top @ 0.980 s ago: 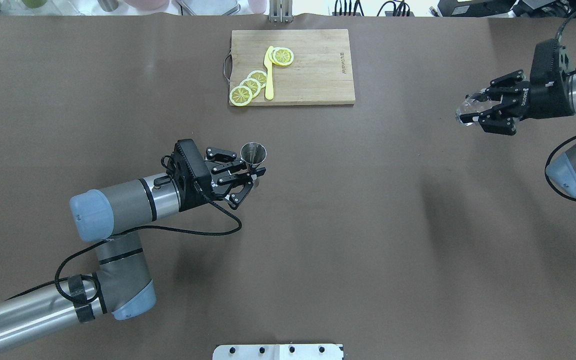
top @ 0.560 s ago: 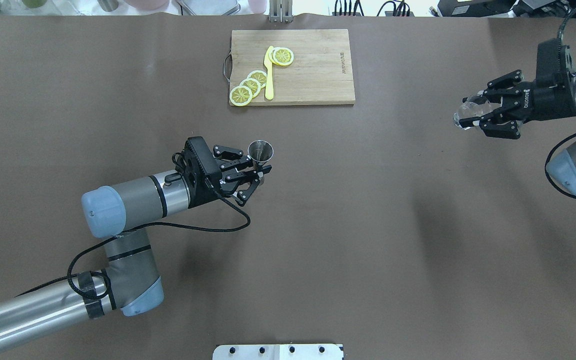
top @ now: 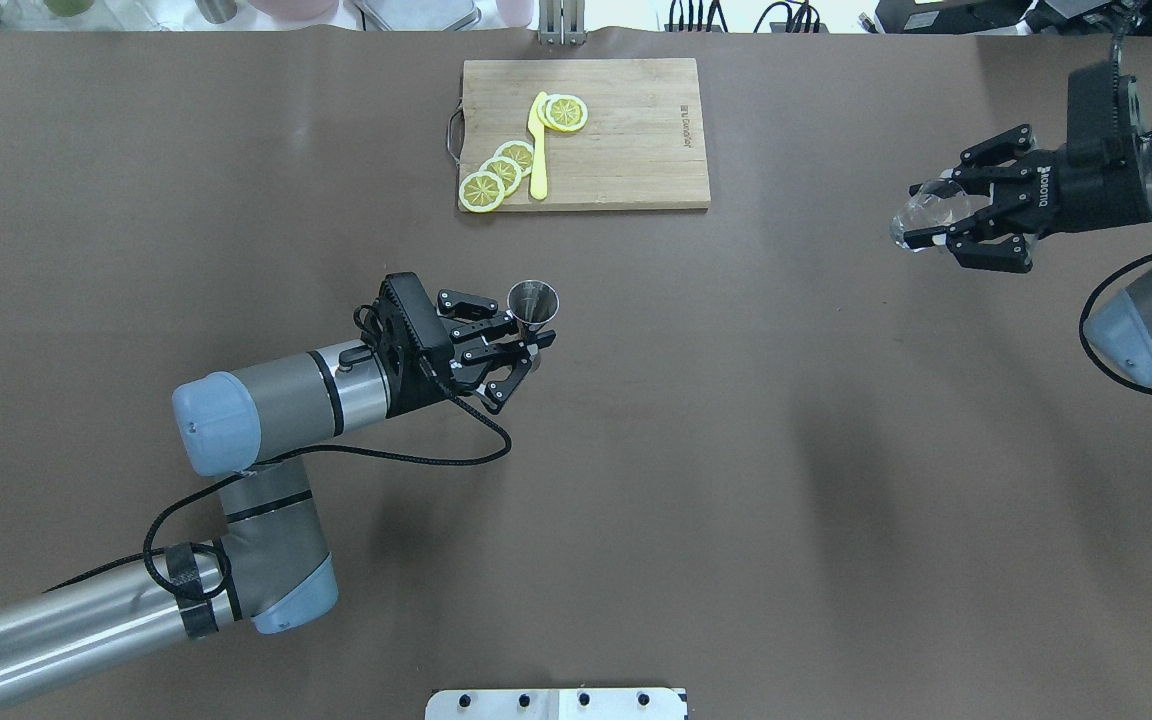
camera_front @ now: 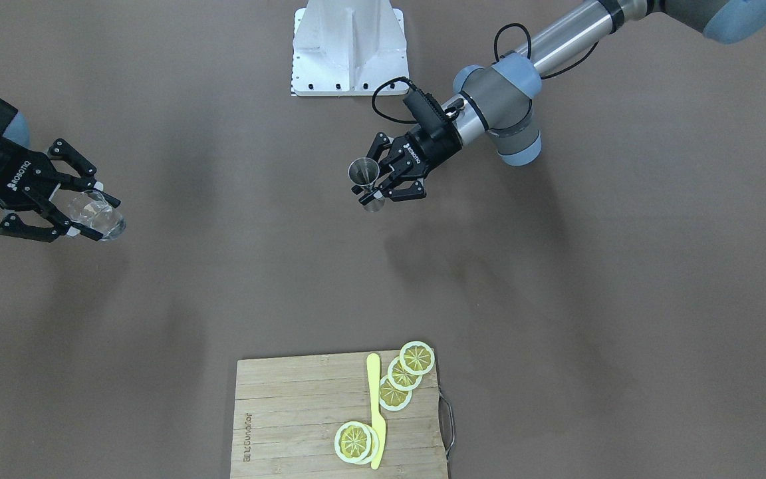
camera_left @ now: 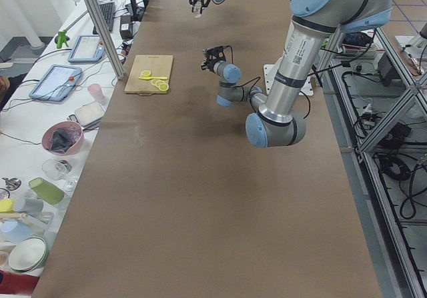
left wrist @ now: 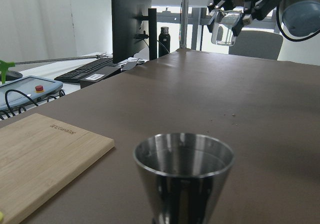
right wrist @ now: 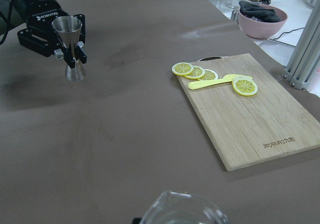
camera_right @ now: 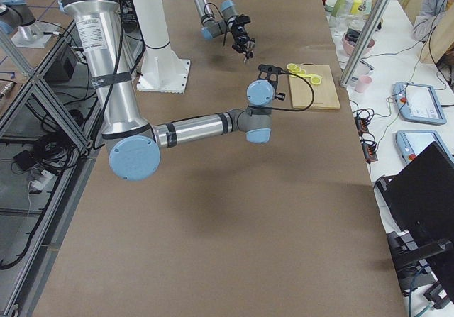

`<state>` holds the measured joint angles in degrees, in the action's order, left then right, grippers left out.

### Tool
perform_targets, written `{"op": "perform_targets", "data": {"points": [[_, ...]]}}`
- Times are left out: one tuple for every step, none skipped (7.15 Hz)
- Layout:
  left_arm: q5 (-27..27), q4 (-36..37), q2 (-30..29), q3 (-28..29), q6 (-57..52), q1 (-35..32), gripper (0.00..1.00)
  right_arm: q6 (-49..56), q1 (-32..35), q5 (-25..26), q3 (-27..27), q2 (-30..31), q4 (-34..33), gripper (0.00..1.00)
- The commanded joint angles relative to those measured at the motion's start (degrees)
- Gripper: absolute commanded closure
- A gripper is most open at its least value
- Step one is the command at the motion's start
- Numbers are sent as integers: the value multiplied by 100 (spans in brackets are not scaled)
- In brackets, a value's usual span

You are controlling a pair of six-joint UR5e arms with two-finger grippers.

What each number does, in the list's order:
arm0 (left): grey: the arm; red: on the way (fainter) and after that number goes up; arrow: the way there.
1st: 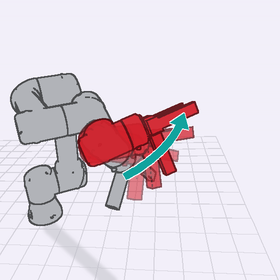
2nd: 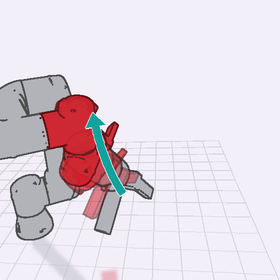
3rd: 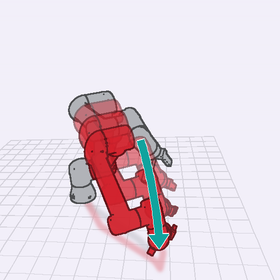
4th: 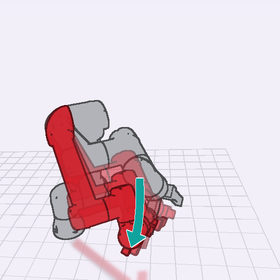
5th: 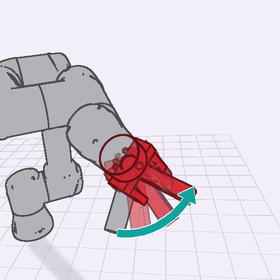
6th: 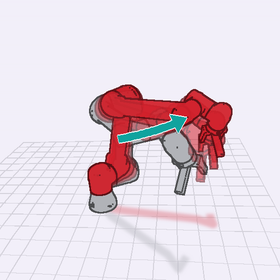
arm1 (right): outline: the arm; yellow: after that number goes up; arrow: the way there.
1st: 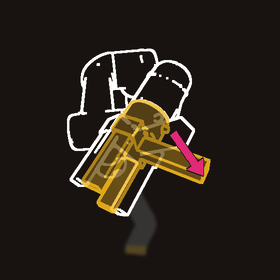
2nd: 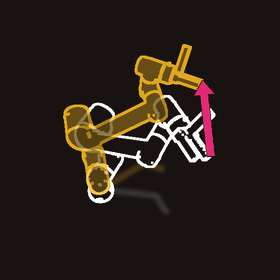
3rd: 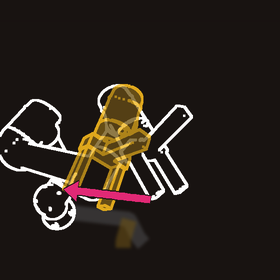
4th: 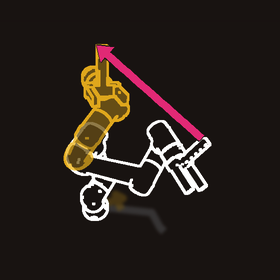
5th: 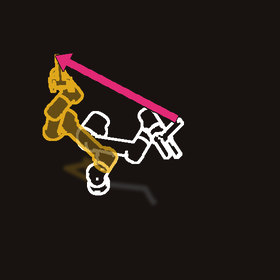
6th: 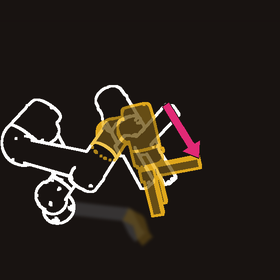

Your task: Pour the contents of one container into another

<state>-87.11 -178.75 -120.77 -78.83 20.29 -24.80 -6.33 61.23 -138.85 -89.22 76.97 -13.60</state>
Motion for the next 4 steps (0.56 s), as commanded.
{"op": "perform_targets", "data": {"points": [[1,-2,1,-18,-8,28,100,612,-155,33,-585,2,-834,100],[10,24,-25,-10,-17,37,100,1015,-243,77,-840,2,-1202,100],[1,24,-17,-10,-17,37,100,1376,-339,78,-1025,2,-1485,100],[18,59,-34,25,-25,46,100,1702,-462,69,-1236,-7,-1775,100]]}}
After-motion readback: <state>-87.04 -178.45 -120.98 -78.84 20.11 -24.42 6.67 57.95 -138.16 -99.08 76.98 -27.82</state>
